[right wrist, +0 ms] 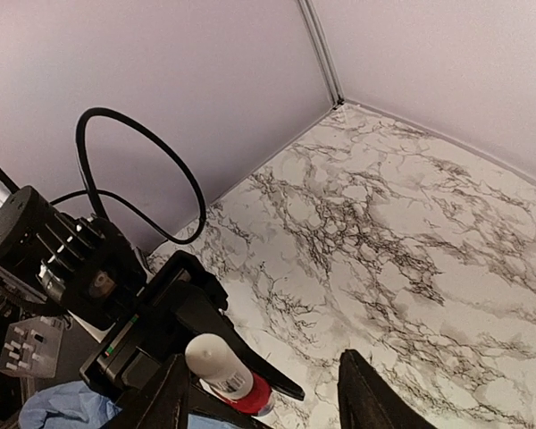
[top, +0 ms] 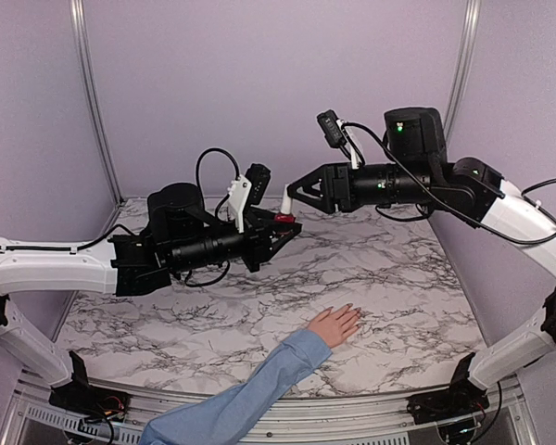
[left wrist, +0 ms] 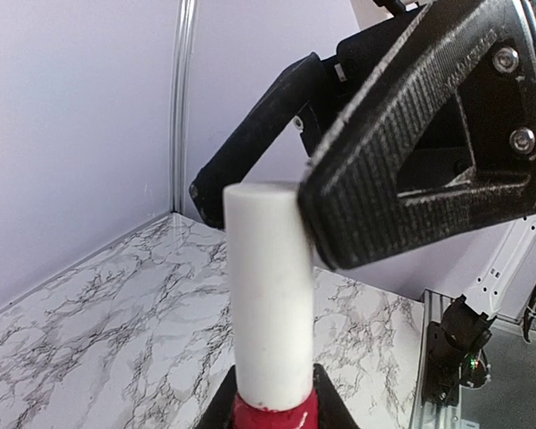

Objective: Paint the nails
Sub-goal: Unscrew the nail polish bottle cap from the nail polish bottle.

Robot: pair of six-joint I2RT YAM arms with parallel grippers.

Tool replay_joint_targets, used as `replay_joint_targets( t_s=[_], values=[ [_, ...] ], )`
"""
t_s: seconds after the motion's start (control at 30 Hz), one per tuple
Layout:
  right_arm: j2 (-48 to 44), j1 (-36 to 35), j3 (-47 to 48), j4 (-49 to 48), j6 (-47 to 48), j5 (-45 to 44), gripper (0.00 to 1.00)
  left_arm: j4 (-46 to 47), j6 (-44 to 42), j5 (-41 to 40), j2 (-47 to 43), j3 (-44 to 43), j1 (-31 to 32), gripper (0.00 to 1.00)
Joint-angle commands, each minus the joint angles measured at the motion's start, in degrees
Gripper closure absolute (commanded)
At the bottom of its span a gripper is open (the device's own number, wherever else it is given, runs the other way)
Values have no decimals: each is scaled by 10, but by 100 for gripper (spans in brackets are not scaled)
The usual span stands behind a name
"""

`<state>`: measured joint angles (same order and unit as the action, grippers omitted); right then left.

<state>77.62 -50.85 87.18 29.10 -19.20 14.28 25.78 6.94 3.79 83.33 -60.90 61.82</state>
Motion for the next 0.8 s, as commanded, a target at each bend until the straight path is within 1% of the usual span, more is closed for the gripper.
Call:
replay_joint_targets(
  t_s=[0.0, 0.17, 0.47, 0.6, 0.77],
  values=[
    [15, 1, 13, -7, -47, -28, 45, -10, -14, -52, 14, -22, 7, 100],
    [29, 0, 15, -6, -66, -28, 45, -19, -19, -76, 31, -35, 12, 100],
    [80, -1, 80, 55, -74, -38, 53, -21, -12, -100, 35, -28, 16, 100],
    [86, -1, 75, 53, -75, -19, 66, -21, -19, -103, 31, -26, 16, 100],
    [67, -1, 46, 9, -76, 9, 91, -21, -17, -97, 32, -32, 15, 100]
  ],
)
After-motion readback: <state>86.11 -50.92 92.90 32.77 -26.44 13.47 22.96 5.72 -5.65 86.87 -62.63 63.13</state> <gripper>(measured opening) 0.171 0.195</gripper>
